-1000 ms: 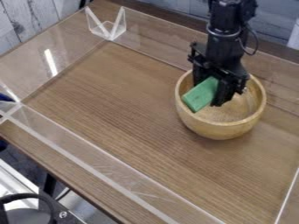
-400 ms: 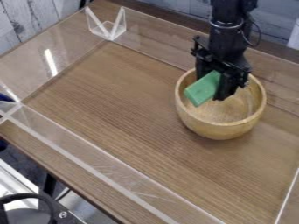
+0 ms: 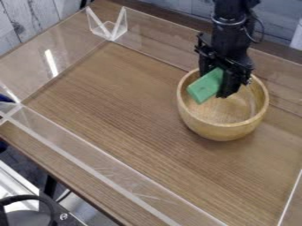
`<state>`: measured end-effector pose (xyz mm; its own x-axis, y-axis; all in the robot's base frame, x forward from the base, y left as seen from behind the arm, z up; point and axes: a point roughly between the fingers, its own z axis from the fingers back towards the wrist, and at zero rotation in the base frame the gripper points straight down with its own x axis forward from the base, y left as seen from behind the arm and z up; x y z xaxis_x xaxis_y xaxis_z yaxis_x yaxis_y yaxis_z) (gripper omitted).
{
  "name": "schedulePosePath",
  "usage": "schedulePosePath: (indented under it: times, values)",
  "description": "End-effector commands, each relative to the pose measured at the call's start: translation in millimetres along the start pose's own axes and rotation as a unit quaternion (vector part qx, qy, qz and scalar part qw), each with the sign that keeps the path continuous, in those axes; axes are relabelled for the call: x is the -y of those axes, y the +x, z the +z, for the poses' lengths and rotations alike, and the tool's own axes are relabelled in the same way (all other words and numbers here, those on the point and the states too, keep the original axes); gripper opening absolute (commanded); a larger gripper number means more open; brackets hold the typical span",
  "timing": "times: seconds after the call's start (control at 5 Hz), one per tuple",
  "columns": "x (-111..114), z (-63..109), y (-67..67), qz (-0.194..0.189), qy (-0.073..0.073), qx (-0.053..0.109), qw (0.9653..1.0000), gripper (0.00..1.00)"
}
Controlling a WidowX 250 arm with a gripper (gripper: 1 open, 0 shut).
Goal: Remove the green block from inside the brown bowl and put it on the table
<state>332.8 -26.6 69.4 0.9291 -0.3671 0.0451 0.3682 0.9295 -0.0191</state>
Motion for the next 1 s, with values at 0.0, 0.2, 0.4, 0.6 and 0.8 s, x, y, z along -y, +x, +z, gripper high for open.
schedulePosePath:
  times: [0.0, 0.2, 0.4, 0.6, 0.8]
  values:
    - [-6, 26.8, 5.2, -0.005, 0.017, 0.049, 0.9986, 0.00]
    - [0, 37.6, 2.3, 0.014, 0.028, 0.043, 0.9986, 0.00]
    - [-7, 50.1, -4.3, 0.025, 0.024, 0.053, 0.9980, 0.00]
    - [-16, 63.0, -15.3, 0.042, 0.020, 0.061, 0.9970, 0.00]
    - [-37, 68.8, -34.0, 0.077, 0.014, 0.063, 0.9949, 0.00]
